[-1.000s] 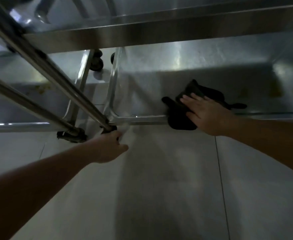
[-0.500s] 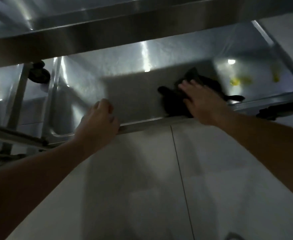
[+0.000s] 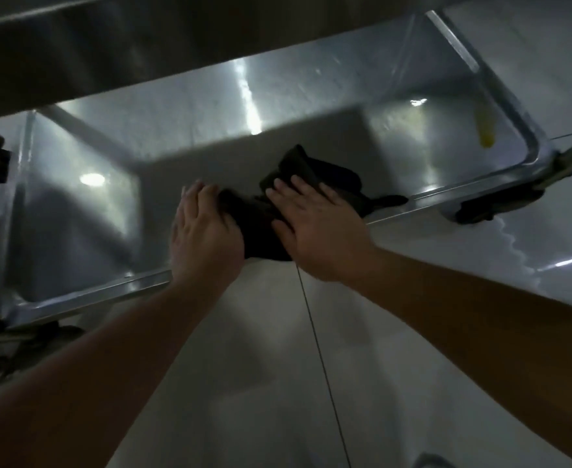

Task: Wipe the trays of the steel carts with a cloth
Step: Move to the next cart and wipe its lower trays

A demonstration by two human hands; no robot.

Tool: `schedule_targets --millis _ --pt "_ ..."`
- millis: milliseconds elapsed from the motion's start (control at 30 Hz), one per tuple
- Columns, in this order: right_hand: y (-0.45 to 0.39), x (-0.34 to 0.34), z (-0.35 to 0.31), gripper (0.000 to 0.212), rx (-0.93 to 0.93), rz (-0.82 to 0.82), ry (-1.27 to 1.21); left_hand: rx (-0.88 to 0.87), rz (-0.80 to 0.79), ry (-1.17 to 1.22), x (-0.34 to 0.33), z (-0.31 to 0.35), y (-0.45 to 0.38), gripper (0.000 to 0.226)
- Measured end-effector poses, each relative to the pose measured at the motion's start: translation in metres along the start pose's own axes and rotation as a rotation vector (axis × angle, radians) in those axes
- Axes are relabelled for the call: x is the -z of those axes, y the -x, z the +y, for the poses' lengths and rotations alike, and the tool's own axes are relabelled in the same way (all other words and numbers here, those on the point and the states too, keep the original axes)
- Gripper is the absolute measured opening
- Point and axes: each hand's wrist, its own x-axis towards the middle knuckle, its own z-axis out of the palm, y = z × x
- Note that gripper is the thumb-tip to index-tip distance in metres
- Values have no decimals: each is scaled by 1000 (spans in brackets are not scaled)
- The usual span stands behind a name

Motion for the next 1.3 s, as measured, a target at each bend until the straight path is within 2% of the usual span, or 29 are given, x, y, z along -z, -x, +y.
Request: schedule_targets --millis 67,167,300,400,467,533,633,733,800,900,967,1167,1233,1300 --pt "4 2 7 58 59 -16 13 27 21 -2 -5 -1 1 50" --pt "8 14 54 57 12 8 81 15 7 -51 -7 -6 0 57" --pt "27 45 159 69 -227 64 98 1 -15 -121 -6 -9 0 61" --pt "35 71 234 73 -524 149 45 -6 -15 -159 -6 -8 2 60" --pt "29 75 254 72 -694 159 40 -8 -12 -178 -6 -8 2 60" --pt "14 70 244 68 -761 165 35 -6 -12 -195 -6 -7 1 61" --pt "0 61 190 60 -660 146 27 -2 -6 -206 -7 -6 1 63" --pt "15 37 109 58 -314 144 25 -4 2 -208 -7 -3 2 71" --pt "30 21 69 59 -83 84 2 -13 3 -211 -6 -3 4 73" --pt "36 24 74 58 53 11 -13 -24 1 -207 -3 -5 5 73" --pt "29 32 111 56 -45 63 -3 -29 3 -216 -3 -6 5 72" --pt "-11 82 249 50 -636 234 49 -31 3 -252 -4 -9 4 75" --pt "-40 88 257 58 -728 231 11 -28 1 -259 -6 -8 2 75" --pt "-76 85 235 64 -723 195 -23 -23 -4 -269 -6 -8 1 76"
